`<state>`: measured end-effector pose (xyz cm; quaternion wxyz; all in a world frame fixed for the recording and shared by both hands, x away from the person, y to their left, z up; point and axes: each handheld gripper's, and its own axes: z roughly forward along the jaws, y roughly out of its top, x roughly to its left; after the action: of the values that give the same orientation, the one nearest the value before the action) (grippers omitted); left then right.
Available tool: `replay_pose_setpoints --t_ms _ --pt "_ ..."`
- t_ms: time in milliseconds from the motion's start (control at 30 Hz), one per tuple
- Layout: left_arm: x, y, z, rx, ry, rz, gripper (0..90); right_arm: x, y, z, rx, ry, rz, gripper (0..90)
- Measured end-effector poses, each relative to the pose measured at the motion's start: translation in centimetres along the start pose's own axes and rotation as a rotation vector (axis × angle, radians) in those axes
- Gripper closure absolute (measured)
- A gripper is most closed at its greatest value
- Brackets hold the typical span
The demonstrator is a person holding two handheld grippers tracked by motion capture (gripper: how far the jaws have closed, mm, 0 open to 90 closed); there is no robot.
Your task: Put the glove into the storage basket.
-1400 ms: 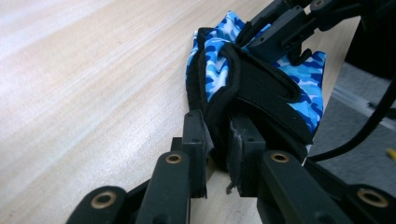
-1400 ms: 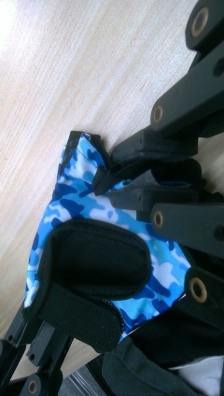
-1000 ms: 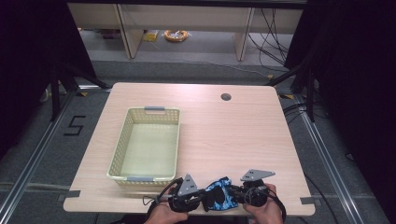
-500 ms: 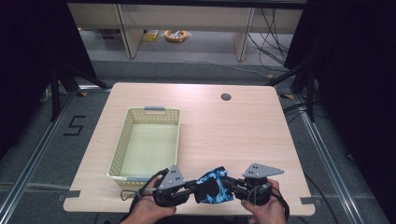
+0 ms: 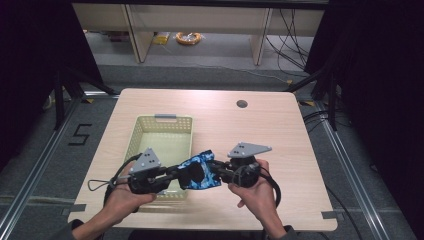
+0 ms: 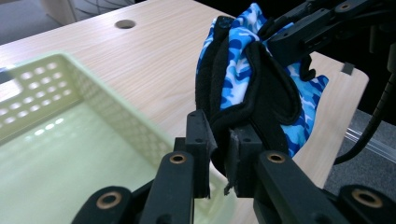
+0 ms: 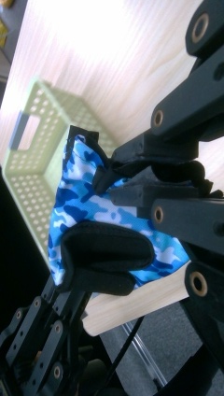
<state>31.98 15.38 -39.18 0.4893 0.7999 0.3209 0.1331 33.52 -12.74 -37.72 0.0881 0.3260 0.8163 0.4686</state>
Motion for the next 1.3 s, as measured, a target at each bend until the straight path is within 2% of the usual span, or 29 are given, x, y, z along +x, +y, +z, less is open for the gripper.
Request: replay_pose_setpoints --t_ms 100,133,167,200,233,300,333,500,533,567,667,700,800,867,900,933,967,1033,1100,1200,1233,1267,1300 --pt "1.3 -0.3 -0.8 0.006 0.013 -0.024 80.2 0.4 1.3 1.6 0.01 0.017 -0.014 82.0" --pt "1.8 -0.5 -1.0 0.007 0.006 -0.03 80.2 0.5 1.6 2.0 0.015 0.019 -0.02 82.0" --pt "2.1 -0.5 -1.3 0.016 0.023 -0.036 80.2 0.7 1.9 2.6 0.005 0.02 -0.017 82.0" --pt "2.1 -0.5 -1.3 0.016 0.023 -0.036 80.2 0.7 2.1 2.9 0.02 0.027 -0.02 82.0" --pt "3.2 -0.9 -1.8 0.025 0.019 -0.049 80.1 1.0 2.4 3.6 0.02 0.032 -0.009 82.0" --pt "3.9 -1.0 -2.1 0.031 0.032 -0.049 80.1 1.2 2.9 4.6 0.033 0.042 -0.02 82.0" --pt "4.5 -1.2 -2.3 0.031 0.03 -0.044 80.1 1.3 3.1 4.9 0.037 0.044 -0.004 82.0" --pt "6.3 -1.8 -3.0 0.056 0.048 -0.075 80.1 1.8 3.8 7.2 0.042 0.054 -0.008 82.0" --pt "6.7 -2.1 -3.0 0.057 0.045 -0.09 80.1 1.9 3.9 7.7 0.047 0.06 -0.006 82.0" --pt "7.0 -2.3 -3.1 0.079 0.043 -0.095 80.1 2.1 3.9 8.2 0.056 0.067 0.005 82.0" --pt "8.0 -3.0 -3.1 0.094 0.059 -0.125 80.2 2.5 3.8 9.4 0.053 0.073 0.028 82.0" --pt "8.2 -3.1 -3.1 0.1 0.068 -0.125 80.2 2.6 3.8 9.9 0.071 0.066 0.025 82.0" --pt "9.0 -3.7 -3.2 0.128 0.074 -0.136 80.2 2.9 3.6 11.0 0.082 0.067 0.037 82.0" --pt "9.4 -4.0 -3.4 0.161 0.071 -0.123 80.2 3.2 3.4 11.7 0.084 0.074 0.051 81.9" --pt "9.4 -4.1 -3.2 0.143 0.071 -0.152 80.2 3.3 3.4 12.0 0.094 0.066 0.033 81.9" --pt "9.6 -4.3 -3.3 0.164 0.068 -0.144 80.2 3.5 3.3 12.1 0.099 0.068 0.045 81.9" --pt "9.6 -4.4 -3.3 0.158 0.067 -0.162 80.2 3.7 3.1 12.4 0.097 0.069 0.039 81.9" --pt "9.9 -4.7 -3.3 0.187 0.061 -0.153 80.1 3.8 2.8 12.8 0.115 0.059 0.038 81.9" --pt "10.1 -5.1 -3.1 0.207 0.057 -0.167 80.1 3.8 2.3 13.2 0.133 0.064 0.045 81.9" --pt "10.3 -5.5 -2.5 0.22 0.062 -0.178 80.1 4.1 1.9 13.9 0.131 0.061 0.059 81.9" --pt "10.5 -5.5 -2.5 0.241 0.055 -0.164 80.2 4.1 1.8 13.9 0.142 0.055 0.064 81.9" --pt "10.3 -5.7 -2.1 0.217 0.064 -0.191 80.1 4.0 1.7 14.1 0.145 0.054 0.054 81.9" --pt "10.4 -5.7 -2.2 0.246 0.061 -0.176 80.1 4.0 1.5 14.2 0.155 0.049 0.064 81.9"
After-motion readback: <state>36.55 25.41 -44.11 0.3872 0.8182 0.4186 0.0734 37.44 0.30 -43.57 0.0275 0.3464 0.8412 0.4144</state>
